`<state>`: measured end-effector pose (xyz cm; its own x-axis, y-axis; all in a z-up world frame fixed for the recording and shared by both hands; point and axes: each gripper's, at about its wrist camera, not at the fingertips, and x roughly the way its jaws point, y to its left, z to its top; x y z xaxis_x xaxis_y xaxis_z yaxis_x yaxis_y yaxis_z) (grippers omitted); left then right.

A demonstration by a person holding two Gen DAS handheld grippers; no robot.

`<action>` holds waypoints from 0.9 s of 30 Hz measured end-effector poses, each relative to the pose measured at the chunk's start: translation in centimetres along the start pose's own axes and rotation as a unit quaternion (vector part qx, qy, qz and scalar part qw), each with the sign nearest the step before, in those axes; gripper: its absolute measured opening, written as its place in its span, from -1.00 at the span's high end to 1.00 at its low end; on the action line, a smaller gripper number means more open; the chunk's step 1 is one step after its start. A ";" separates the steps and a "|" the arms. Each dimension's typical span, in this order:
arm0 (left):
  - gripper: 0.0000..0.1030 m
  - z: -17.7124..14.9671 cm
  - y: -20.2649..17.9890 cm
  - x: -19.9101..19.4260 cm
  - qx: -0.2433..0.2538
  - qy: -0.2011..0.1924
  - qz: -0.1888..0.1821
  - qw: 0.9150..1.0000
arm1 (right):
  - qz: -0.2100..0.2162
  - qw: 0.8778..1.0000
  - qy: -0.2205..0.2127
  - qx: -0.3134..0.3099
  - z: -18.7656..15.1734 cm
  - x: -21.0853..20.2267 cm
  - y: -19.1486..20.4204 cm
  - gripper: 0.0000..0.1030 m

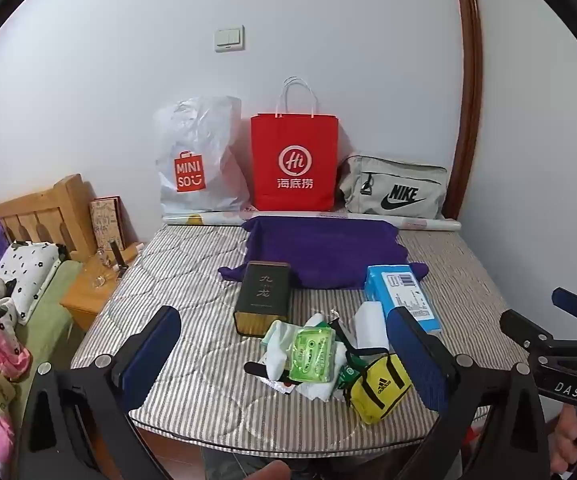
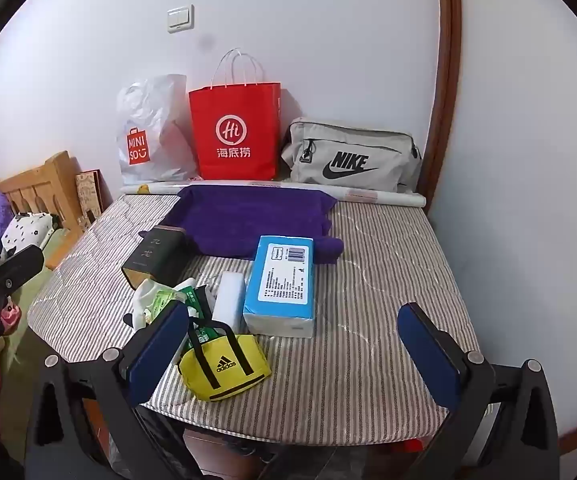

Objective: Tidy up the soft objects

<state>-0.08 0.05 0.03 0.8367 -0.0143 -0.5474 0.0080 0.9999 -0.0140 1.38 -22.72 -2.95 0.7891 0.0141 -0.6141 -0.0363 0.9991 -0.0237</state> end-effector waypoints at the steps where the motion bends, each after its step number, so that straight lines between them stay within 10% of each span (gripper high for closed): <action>1: -1.00 0.0 0.0 0.0 0.001 0.001 -0.001 1.000 | 0.001 1.000 0.002 -0.001 0.0 0.0 0.0 -0.99; 27: -1.00 -0.3 0.0 -0.7 0.006 -0.008 -0.011 1.000 | -0.001 1.000 -0.008 -0.001 -0.1 -0.4 0.0 -0.99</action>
<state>-0.85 0.01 0.15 0.8447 -0.0367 -0.5340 0.0331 0.9993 -0.0164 0.97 -22.72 -2.78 0.7984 0.0125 -0.6020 -0.0355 0.9990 -0.0263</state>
